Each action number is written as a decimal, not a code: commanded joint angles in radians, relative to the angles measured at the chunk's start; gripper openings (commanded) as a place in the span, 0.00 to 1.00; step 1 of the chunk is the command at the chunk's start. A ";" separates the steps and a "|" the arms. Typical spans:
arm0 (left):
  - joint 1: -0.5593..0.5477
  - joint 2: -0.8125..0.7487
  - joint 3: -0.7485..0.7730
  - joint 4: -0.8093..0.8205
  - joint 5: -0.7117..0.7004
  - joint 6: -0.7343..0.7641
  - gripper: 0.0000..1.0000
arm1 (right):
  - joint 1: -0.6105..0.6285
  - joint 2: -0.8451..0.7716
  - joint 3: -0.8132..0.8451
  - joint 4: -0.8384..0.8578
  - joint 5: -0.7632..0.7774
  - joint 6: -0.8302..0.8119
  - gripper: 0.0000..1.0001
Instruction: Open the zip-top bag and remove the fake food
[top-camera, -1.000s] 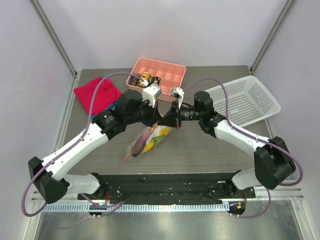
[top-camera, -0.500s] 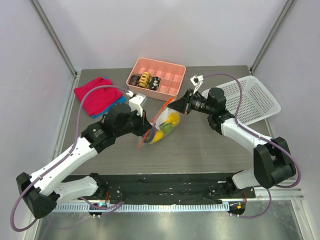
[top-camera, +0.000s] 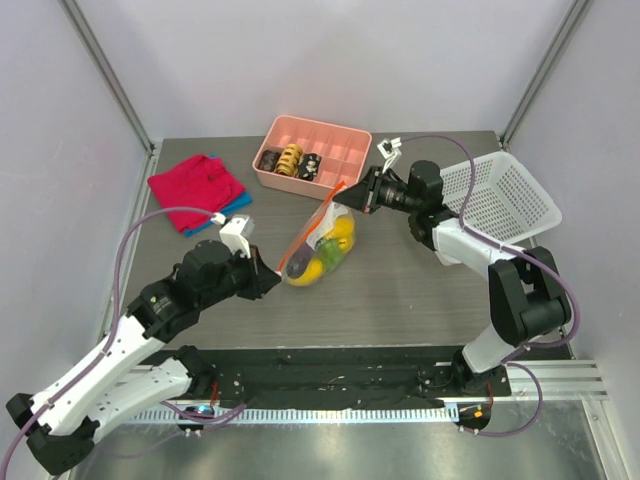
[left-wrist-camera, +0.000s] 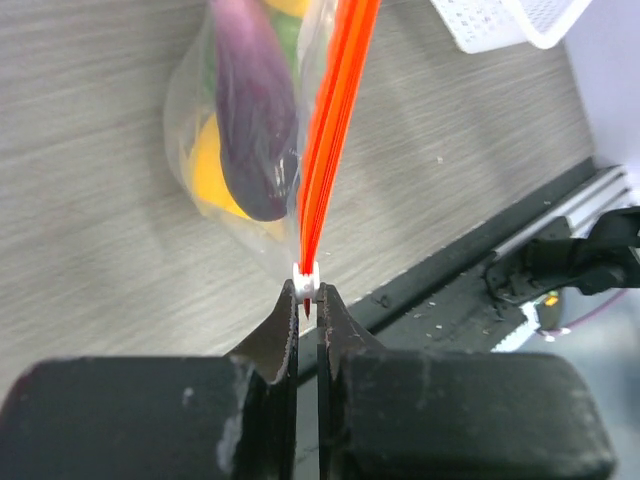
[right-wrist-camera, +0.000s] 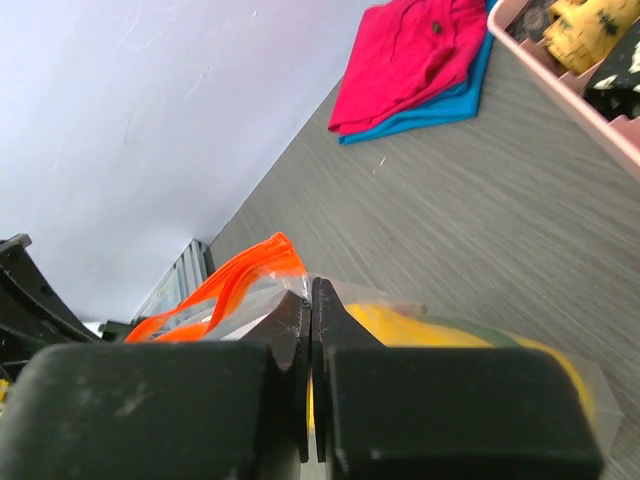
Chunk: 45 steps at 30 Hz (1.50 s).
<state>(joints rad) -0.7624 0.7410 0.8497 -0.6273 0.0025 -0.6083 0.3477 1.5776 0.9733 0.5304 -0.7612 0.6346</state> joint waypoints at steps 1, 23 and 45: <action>0.000 -0.066 -0.061 -0.066 0.094 -0.073 0.00 | -0.021 0.028 0.079 0.088 0.011 0.004 0.01; 0.051 0.563 0.620 -0.089 -0.090 0.390 0.48 | 0.027 0.025 0.102 0.026 -0.161 -0.110 0.01; 0.110 0.725 0.627 -0.071 -0.038 0.410 0.43 | 0.034 0.019 0.096 0.052 -0.187 -0.092 0.01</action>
<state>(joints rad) -0.6628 1.4582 1.4746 -0.7231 -0.0330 -0.2008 0.3729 1.6279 1.0298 0.5365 -0.9298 0.5468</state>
